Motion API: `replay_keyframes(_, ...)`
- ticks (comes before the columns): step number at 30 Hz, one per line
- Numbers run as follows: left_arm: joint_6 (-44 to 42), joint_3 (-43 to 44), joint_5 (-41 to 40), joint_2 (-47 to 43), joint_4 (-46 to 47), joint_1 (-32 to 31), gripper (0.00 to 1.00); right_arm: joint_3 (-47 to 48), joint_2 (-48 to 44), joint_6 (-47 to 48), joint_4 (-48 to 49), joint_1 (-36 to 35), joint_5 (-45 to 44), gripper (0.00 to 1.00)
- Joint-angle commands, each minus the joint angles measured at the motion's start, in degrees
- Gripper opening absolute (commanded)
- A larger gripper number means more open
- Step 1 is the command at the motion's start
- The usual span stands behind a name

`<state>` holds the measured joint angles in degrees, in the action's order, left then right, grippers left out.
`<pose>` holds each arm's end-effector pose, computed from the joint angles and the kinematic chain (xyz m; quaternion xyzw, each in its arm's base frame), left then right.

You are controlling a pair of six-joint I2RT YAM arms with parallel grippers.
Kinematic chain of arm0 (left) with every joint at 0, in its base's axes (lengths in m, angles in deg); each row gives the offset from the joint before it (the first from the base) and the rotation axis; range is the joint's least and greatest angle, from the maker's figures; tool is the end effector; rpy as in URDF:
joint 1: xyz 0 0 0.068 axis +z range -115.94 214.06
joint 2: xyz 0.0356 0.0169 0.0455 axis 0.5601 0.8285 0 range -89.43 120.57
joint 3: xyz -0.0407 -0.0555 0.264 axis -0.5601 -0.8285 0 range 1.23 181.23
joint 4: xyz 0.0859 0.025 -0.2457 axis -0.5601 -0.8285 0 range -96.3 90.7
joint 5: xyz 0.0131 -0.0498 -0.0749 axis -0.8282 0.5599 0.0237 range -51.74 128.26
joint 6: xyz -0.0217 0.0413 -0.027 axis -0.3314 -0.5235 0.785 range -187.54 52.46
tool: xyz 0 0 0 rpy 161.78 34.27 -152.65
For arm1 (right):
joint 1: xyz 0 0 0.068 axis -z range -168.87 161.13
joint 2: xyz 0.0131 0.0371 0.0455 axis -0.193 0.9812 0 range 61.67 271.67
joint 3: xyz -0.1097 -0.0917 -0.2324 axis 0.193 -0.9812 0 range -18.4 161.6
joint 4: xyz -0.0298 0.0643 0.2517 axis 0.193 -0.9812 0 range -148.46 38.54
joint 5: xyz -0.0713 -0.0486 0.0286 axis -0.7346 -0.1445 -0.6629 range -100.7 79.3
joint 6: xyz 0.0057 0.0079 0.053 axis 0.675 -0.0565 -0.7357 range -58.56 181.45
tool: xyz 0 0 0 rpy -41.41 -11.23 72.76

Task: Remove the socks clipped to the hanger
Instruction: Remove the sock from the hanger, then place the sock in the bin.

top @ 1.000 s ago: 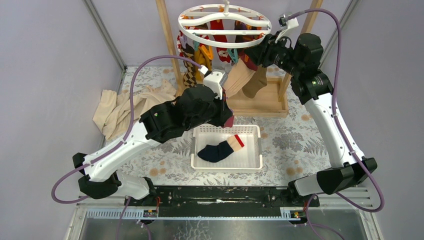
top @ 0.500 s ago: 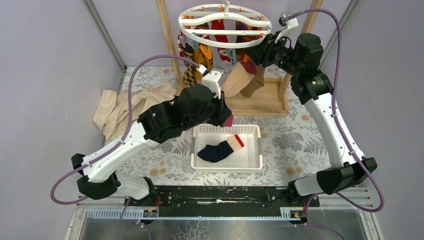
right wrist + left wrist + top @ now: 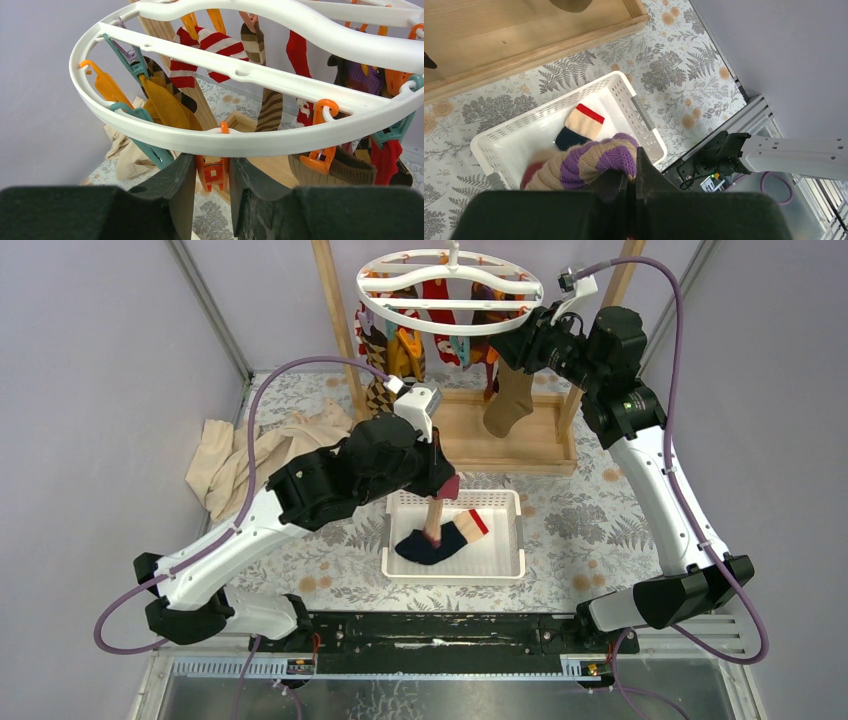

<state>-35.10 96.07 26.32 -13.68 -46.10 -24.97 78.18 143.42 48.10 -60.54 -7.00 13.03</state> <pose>0.1419 -0.2220 0.4557 0.1434 0.8408 -0.3063 0.4228 0.2899 0.1100 0.5062 -0.1798 0.6495 0.3296 0.6612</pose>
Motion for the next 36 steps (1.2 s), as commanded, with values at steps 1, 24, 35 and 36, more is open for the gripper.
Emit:
replay_keyframes(1,0.6,-1.0,1.2,-1.0,1.6,0.5,0.06,-0.8,-1.6,-0.5,3.3,-0.5,0.9,0.35)
replay_keyframes(24,3.1,-5.9,7.0,1.9,7.6,0.5,0.07,-24.6,-25.0,-4.8,-10.6,-0.6,-13.7,0.90)
replay_keyframes(35,6.0,-12.5,11.0,7.0,16.2,0.4,0.23,-33.7,-33.9,-4.9,-19.5,-0.5,-15.7,0.90)
replay_keyframes(36,6.0,-13.1,11.3,7.8,17.1,0.4,0.28,-34.7,-34.5,-5.4,-19.4,-0.6,-15.3,0.90)
